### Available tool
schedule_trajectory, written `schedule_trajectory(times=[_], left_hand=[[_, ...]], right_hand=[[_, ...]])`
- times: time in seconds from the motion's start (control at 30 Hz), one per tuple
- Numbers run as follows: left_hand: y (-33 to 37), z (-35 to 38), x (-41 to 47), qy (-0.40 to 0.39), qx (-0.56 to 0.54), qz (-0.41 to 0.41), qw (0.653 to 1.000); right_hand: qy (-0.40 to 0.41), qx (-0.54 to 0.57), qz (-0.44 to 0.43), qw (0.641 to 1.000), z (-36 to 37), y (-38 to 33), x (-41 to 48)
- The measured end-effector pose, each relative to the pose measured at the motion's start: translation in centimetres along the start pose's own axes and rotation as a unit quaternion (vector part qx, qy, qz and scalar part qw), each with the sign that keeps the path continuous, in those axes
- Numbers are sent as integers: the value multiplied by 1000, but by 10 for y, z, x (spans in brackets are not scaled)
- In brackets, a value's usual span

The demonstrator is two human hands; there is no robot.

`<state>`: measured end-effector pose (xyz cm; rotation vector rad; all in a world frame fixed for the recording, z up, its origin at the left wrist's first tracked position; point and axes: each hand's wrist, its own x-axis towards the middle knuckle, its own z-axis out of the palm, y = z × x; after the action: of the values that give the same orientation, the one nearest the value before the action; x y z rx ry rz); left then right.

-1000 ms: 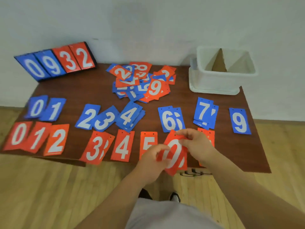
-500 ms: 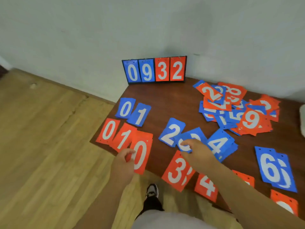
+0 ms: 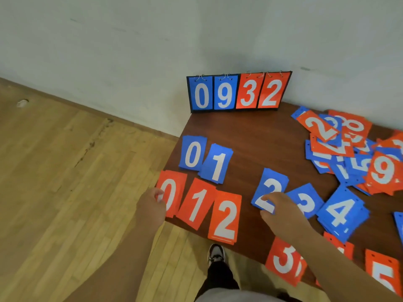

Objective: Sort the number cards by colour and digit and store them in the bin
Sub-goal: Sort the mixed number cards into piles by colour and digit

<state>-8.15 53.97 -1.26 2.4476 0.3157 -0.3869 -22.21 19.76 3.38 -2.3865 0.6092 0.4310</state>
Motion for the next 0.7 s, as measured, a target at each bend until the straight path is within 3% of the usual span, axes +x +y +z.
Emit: schedule_trajectory(times=[0.1, 0.53, 0.7], left_hand=[[-3, 6, 3, 5, 149, 8, 989], [-1, 2, 5, 0, 129, -34, 991], [4, -2, 5, 10, 153, -10, 988]], right_hand=[[7, -4, 15, 1000, 0, 0, 1], [47, 31, 56, 997, 0, 9, -6], [47, 33, 58, 997, 1, 10, -7]])
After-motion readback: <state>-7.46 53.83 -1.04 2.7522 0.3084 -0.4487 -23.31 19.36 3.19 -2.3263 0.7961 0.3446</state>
